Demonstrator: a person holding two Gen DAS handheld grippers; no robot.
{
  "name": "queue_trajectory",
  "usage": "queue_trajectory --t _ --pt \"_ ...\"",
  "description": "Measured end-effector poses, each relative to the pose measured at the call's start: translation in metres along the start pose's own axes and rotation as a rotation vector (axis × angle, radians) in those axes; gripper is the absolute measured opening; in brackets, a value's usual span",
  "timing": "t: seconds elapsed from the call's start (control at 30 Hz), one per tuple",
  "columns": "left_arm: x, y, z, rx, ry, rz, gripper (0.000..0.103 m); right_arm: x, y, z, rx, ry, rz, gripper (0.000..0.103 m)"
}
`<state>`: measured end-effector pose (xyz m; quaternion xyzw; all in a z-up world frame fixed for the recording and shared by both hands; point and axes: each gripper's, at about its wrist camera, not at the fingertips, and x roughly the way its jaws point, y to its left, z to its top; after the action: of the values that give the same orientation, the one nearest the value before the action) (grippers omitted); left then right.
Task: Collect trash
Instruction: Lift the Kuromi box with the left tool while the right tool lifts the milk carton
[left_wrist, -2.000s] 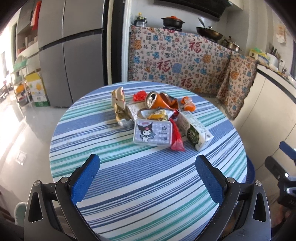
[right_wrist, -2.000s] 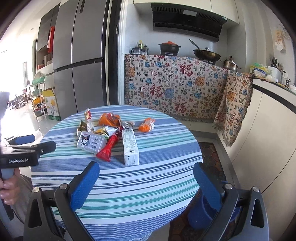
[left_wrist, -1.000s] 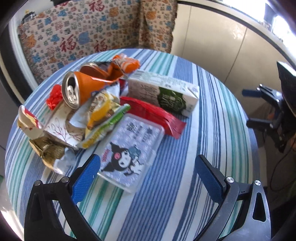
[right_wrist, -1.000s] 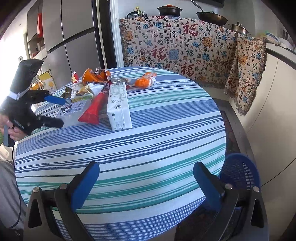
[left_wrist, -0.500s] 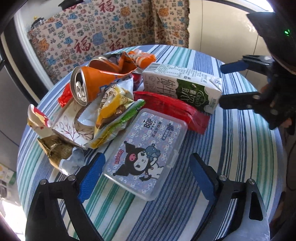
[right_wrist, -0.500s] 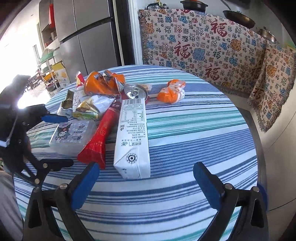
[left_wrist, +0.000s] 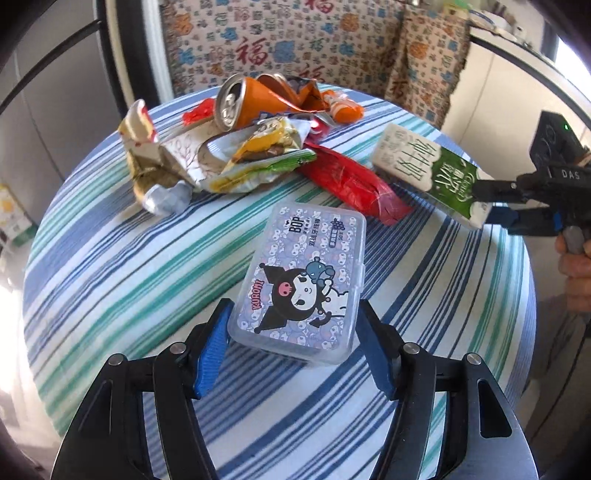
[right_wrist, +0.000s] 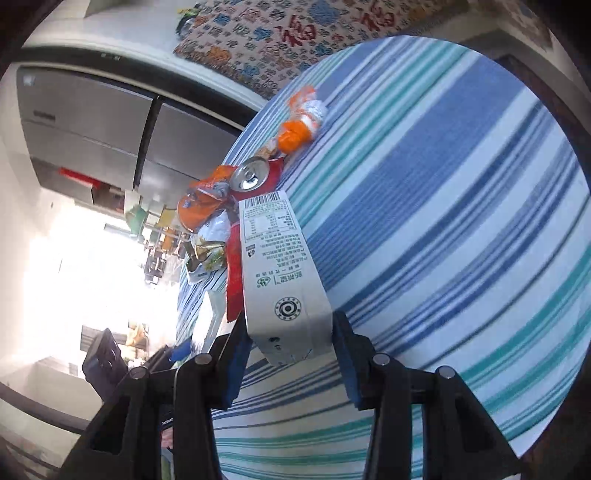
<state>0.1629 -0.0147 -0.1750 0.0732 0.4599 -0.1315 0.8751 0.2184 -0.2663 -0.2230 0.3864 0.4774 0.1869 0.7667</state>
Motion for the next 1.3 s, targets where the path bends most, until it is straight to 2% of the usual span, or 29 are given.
queue_trajectory --t 0.1,0.13,0.17,0.2,0.27,0.3,0.37,0.43,0.57,0.67,0.87,0.93,1.0,1.03,1.13,1.2,1.3 --pt "0.000 -0.003 -0.006 -0.064 -0.017 0.019 0.076 -0.011 0.005 0.003 -0.092 -0.061 -0.111 0.050" --pt "0.002 -0.004 -0.007 -0.073 -0.022 0.036 0.084 -0.014 0.010 0.003 -0.131 -0.071 -0.167 0.052" --pt "0.004 -0.006 -0.007 -0.073 -0.024 0.050 0.089 -0.014 0.014 0.003 -0.177 -0.080 -0.225 0.060" --pt "0.007 -0.006 -0.007 -0.069 -0.024 0.061 0.089 -0.013 0.019 0.002 -0.235 -0.092 -0.286 0.069" --pt "0.013 -0.008 -0.007 -0.060 -0.012 0.079 0.089 -0.012 0.030 -0.001 -0.350 -0.104 -0.372 0.073" --pt "0.017 -0.007 -0.009 -0.057 -0.006 0.091 0.089 -0.010 0.035 -0.003 -0.411 -0.101 -0.403 0.076" --pt "0.019 -0.006 -0.010 -0.058 -0.016 0.124 0.099 -0.007 0.043 -0.010 -0.520 -0.077 -0.460 0.079" --pt "0.021 -0.002 -0.011 -0.086 -0.014 0.121 0.102 0.001 0.043 -0.016 -0.578 -0.048 -0.500 0.080" --pt "0.024 0.002 -0.009 -0.103 -0.019 0.135 0.103 0.020 0.037 -0.021 -0.599 -0.030 -0.493 0.085" --pt "0.024 0.001 -0.012 -0.101 -0.017 0.134 0.103 0.028 0.053 -0.030 -0.635 0.031 -0.379 0.085" --pt "0.017 0.003 -0.019 -0.065 0.000 0.095 0.103 0.019 0.060 -0.034 -0.665 0.040 -0.550 0.083" --pt "0.014 0.011 -0.018 -0.097 -0.014 0.050 0.102 0.004 0.068 -0.031 -0.670 0.011 -0.557 0.083" --pt "0.011 0.016 -0.013 -0.117 -0.033 -0.018 0.102 -0.004 0.080 -0.024 -0.663 -0.011 -0.522 0.083" --pt "0.009 0.014 -0.010 -0.104 -0.041 -0.030 0.102 -0.003 0.086 -0.018 -0.658 -0.007 -0.507 0.083" --pt "0.010 0.001 -0.001 -0.012 -0.047 0.005 0.102 0.013 0.102 0.004 -0.643 0.012 -0.515 0.083" --pt "0.011 -0.007 0.003 0.036 -0.039 0.020 0.102 0.032 0.106 0.017 -0.643 0.056 -0.534 0.083" --pt "0.016 -0.010 0.006 0.053 -0.018 0.023 0.100 0.058 0.103 0.031 -0.632 0.117 -0.594 0.083"
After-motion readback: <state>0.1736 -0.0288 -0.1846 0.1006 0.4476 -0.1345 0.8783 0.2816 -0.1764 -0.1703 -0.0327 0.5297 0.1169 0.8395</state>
